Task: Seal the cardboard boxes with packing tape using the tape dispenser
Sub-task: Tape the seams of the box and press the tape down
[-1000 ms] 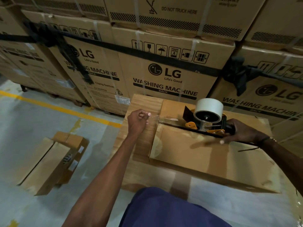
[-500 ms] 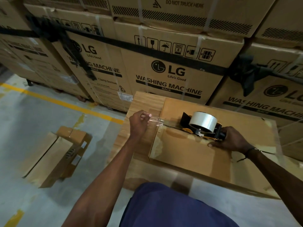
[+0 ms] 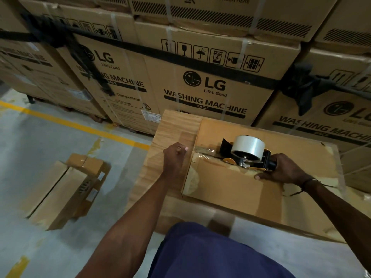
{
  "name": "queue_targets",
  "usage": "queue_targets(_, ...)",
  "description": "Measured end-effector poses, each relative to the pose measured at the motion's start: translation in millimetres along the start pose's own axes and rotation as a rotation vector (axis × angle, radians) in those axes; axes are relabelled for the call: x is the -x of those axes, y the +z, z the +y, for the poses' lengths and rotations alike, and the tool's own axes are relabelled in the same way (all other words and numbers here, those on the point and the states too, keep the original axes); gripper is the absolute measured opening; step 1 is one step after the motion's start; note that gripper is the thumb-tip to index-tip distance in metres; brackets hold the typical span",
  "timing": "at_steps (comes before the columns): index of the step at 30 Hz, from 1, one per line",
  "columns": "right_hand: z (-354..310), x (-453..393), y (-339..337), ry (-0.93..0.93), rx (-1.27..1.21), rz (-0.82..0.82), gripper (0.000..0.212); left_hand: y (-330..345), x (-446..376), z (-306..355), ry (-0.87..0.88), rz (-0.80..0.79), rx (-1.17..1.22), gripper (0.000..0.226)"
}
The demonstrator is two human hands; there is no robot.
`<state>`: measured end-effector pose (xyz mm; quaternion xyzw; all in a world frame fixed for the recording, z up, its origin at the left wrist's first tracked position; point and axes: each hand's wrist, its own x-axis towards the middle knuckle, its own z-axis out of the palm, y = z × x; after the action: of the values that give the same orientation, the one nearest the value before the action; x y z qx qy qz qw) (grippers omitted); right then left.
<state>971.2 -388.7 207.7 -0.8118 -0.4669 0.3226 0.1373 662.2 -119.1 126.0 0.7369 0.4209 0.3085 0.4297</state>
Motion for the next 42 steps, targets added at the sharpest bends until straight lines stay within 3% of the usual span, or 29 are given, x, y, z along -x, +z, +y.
queue_targets(3, 3.3, -2.0, 1.1, -0.009, -0.01, -0.02, 0.08, 3.2, -2.0, 3.6, -0.036, -0.086, -0.127, 0.032)
queue_targets(6, 4.0, -2.3, 0.8, -0.01, -0.026, -0.017, 0.08, -0.4, -7.4, 5.3, -0.149, -0.119, -0.366, 0.055)
queue_targets(9, 1.6, -3.4, 1.8, -0.018, -0.034, -0.006, 0.069, -11.3, -6.9, 11.3, -0.188, 0.019, -0.366, 0.03)
queue_targets(12, 3.6, -6.0, 3.4, -0.041, -0.025, -0.005, 0.062, -11.4, 5.4, 27.0, -0.059, 0.086, -0.203, 0.021)
queue_targets(15, 11.1, -8.8, 5.2, -0.066, -0.045, -0.005, 0.068, 8.3, 27.1, 43.3, 0.016, -0.18, -0.091, 0.038)
queue_targets(17, 10.4, -9.6, 5.7, -0.064, -0.042, 0.003, 0.062, 23.7, 35.2, 45.5, -0.097, -0.298, -0.098, 0.062)
queue_targets(20, 6.0, -9.7, 6.2, -0.04, -0.034, -0.005, 0.041, 33.7, 35.3, 43.4, -0.313, -0.32, -0.094, 0.097)
queue_targets(25, 8.8, -13.1, 8.8, -0.036, -0.023, -0.017, 0.041, 26.5, 14.6, 45.9, -0.533, -0.423, -0.015, 0.086)
queue_targets(28, 10.7, -14.1, 9.5, -0.036, -0.013, -0.023, 0.042, 26.7, 2.5, 49.5, -0.583, -0.507, -0.1, 0.099)
queue_targets(35, 9.0, -11.2, 11.2, -0.029, 0.012, -0.018, 0.042, 54.9, 43.8, 60.2, -0.281, -0.062, -0.479, 0.068)
queue_targets(39, 8.7, -13.4, 10.6, -0.052, 0.034, -0.03, 0.05, 53.6, 43.7, 57.1, -0.209, -0.028, -0.572, 0.065)
queue_targets(42, -0.6, -12.9, 6.8, -0.09, 0.044, -0.039, 0.042, 53.1, 40.9, 50.2, -0.155, -0.008, -0.565, 0.065)
